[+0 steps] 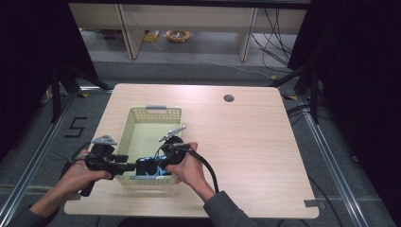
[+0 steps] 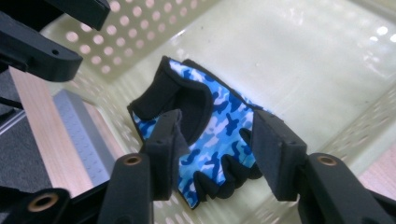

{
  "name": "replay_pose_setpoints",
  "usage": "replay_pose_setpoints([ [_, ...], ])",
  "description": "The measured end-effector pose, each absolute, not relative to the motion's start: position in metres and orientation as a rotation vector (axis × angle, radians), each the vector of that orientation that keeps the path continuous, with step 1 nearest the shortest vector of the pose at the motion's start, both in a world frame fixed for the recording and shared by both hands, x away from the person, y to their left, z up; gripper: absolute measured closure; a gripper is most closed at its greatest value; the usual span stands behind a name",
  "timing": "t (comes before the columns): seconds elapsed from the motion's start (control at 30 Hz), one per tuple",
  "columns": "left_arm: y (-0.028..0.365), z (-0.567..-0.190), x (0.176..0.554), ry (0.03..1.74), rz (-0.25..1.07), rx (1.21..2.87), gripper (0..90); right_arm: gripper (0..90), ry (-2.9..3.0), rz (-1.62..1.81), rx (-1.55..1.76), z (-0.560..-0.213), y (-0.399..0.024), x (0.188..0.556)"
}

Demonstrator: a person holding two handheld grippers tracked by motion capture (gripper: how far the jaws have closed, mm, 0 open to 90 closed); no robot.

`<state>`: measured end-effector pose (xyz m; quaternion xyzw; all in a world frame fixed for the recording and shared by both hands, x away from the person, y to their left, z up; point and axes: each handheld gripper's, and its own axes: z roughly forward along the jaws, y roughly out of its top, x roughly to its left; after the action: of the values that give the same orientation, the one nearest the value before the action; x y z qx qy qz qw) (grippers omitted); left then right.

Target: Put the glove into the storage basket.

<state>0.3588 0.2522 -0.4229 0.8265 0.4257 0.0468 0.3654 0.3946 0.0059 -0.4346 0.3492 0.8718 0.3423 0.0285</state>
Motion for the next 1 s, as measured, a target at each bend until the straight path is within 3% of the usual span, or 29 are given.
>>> replay_pose_setpoints([
  [0.27,0.241,-0.415,0.349,1.058,0.133,2.098,36.7,48.3,2.653,1.15,1.024,-0.422,-0.012,0.389],
  [0.67,0.219,-0.408,0.331,0.977,0.163,2.092,32.8,44.9,2.588,1.236,1.063,-0.408,-0.055,0.373],
  [1.0,0.198,-0.409,0.317,0.906,0.112,2.079,31.3,40.6,2.513,1.28,1.077,-0.401,-0.098,0.361],
])
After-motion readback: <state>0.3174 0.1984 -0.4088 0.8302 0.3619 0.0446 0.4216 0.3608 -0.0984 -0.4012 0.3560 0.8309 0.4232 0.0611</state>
